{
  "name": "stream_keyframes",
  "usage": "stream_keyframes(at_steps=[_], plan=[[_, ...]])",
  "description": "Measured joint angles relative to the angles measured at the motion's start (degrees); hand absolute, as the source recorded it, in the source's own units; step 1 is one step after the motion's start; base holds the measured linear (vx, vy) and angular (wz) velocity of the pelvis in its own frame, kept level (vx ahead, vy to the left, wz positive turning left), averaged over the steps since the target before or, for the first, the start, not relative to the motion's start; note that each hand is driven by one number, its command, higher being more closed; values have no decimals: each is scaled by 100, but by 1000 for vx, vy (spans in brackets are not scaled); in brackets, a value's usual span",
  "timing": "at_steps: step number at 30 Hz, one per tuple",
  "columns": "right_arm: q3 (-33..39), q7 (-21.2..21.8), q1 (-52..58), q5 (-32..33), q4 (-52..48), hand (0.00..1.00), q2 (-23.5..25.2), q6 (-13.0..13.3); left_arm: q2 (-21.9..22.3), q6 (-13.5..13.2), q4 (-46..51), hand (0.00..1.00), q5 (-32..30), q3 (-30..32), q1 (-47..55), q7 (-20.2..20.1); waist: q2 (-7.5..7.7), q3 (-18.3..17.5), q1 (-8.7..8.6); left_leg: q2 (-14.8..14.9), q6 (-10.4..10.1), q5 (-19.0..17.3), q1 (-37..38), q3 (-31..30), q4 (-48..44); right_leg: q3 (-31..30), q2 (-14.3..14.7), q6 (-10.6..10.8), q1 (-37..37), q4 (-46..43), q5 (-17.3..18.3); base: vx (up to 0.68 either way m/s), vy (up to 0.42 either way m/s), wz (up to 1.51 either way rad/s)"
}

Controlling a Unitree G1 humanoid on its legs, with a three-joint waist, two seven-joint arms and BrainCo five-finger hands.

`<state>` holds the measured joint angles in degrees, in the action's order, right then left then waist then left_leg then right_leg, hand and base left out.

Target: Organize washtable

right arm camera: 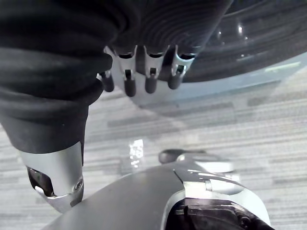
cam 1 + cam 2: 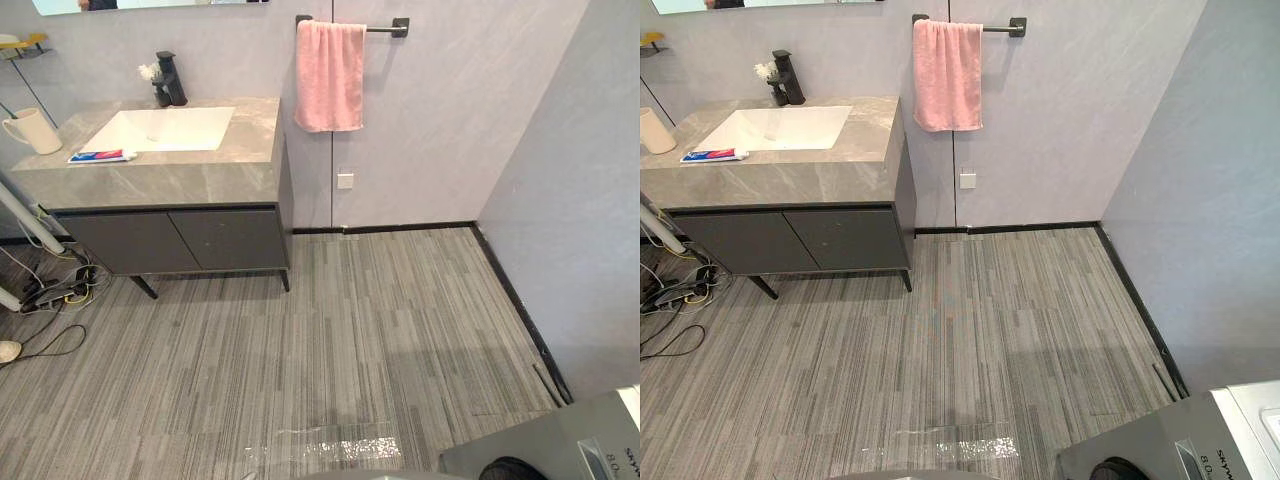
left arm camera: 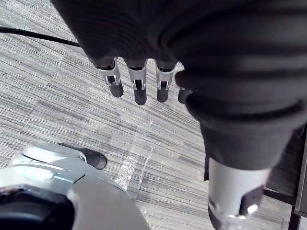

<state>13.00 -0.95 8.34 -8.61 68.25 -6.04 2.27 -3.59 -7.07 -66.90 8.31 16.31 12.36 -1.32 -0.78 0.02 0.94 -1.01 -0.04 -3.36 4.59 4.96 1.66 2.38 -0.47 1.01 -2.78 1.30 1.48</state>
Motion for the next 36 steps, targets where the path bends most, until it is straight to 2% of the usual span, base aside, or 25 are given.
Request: stream_keyframes(at_steps=[5,36], plan=[[0,0,-9,1,-1,0,0,1,-6,-63,-3,0,0,-45,-6,-2,11,42,0,17,22,65,6,-1,77,-11,28,-39,1,85,-90,-58,-23,-3],[11,-14,-51,109,-7,0,9,1,-27,-87,-16,0,87,-50,-20,6,103,79,-9,10,11,78,-42,-95,139,90,28,-36,0,190,-91,-3,-4,1]])
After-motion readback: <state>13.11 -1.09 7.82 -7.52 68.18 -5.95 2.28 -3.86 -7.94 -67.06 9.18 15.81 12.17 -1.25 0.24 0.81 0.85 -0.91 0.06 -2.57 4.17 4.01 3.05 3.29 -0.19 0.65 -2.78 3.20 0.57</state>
